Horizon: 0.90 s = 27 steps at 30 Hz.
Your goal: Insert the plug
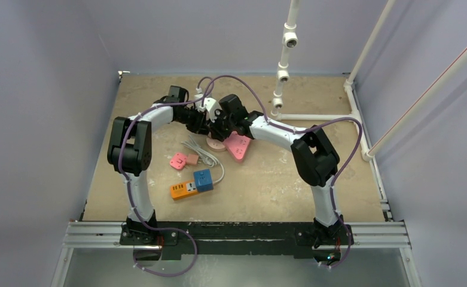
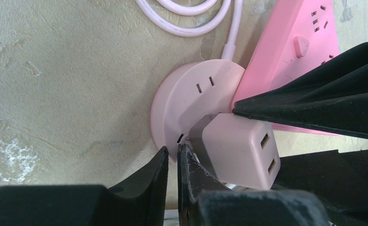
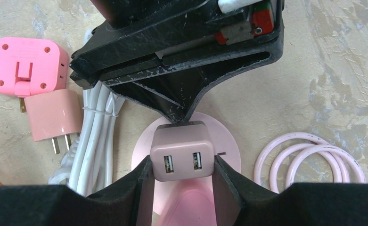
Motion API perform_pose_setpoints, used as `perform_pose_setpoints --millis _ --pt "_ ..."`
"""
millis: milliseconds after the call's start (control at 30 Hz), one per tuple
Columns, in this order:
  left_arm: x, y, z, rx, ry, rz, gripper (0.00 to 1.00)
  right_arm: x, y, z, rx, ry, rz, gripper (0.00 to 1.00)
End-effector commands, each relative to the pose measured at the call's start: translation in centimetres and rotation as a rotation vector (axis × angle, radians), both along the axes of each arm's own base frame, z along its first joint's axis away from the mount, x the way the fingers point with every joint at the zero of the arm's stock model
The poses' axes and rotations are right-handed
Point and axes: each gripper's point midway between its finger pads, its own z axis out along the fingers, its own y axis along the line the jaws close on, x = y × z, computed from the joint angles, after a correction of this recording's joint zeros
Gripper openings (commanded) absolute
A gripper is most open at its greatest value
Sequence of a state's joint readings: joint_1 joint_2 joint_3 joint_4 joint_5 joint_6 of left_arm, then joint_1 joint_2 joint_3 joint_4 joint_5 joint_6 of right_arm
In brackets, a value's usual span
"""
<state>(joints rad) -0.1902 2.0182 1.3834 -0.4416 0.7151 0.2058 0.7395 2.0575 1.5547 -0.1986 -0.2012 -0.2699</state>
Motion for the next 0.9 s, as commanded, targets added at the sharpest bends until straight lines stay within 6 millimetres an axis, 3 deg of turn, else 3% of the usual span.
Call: perform_pose_setpoints --millis 0,433,867 --pt "-0.1 -0.1 -0.2 0.005 -0.03 -0.027 0.1 -0.7 -0.9 -0.1 -0.022 0.02 -0.021 0.0" --pt "-0.1 -0.2 0.0 0.006 -0.04 -0.027 0.09 -0.1 -1.9 1.9 -0.002 -0.008 -0.057 0.0" --pt "-0.5 -0.4 -0.1 0.004 -0.037 -0.034 0.09 0.6 -2.1 1.3 -0.021 -0.008 -0.06 0.0"
